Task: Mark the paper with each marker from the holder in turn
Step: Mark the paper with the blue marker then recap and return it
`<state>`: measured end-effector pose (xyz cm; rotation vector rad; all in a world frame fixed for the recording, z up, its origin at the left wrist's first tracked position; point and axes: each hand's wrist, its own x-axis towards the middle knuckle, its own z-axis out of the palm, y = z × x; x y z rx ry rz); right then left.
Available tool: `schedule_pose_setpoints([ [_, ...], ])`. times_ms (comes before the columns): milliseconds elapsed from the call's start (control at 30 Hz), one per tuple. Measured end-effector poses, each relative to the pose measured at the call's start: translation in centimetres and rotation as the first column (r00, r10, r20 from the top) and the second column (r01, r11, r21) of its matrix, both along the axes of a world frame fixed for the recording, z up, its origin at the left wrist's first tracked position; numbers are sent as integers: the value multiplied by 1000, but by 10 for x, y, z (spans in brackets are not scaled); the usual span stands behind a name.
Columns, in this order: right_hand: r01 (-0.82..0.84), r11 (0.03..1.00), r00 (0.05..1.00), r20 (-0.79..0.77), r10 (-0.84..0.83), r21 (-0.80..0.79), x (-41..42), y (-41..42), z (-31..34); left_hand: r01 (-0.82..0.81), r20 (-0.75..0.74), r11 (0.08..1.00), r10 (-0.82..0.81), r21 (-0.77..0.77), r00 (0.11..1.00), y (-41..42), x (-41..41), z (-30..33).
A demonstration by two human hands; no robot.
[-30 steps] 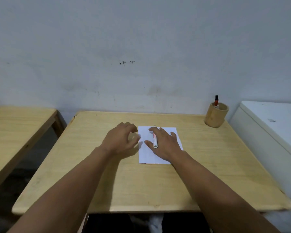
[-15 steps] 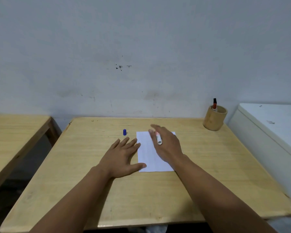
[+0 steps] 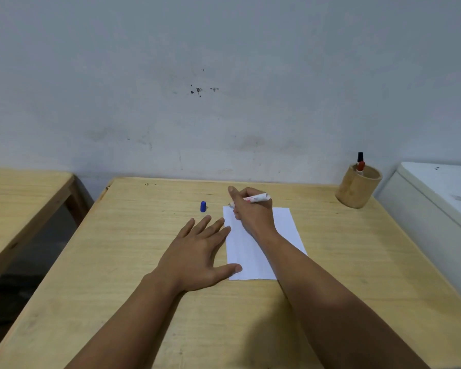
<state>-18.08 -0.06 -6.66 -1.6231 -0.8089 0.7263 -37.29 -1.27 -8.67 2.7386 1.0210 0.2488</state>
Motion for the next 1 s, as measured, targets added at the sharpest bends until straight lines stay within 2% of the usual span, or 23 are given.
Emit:
schedule_pose_setpoints([
  [267,-5,1000,999,-47,4,-7,3,3,-8,-138,-123,990,136,-10,983,-4,-2,2],
  [500,-46,999,999,-1,46,1,4,2,-12,-211,-130,977,206,-22,970,-8,-2,1],
  [1000,-84,996,993,87,85,-20,5,6,-17,-217,-132,976,212,-20,968,-9,-2,3],
])
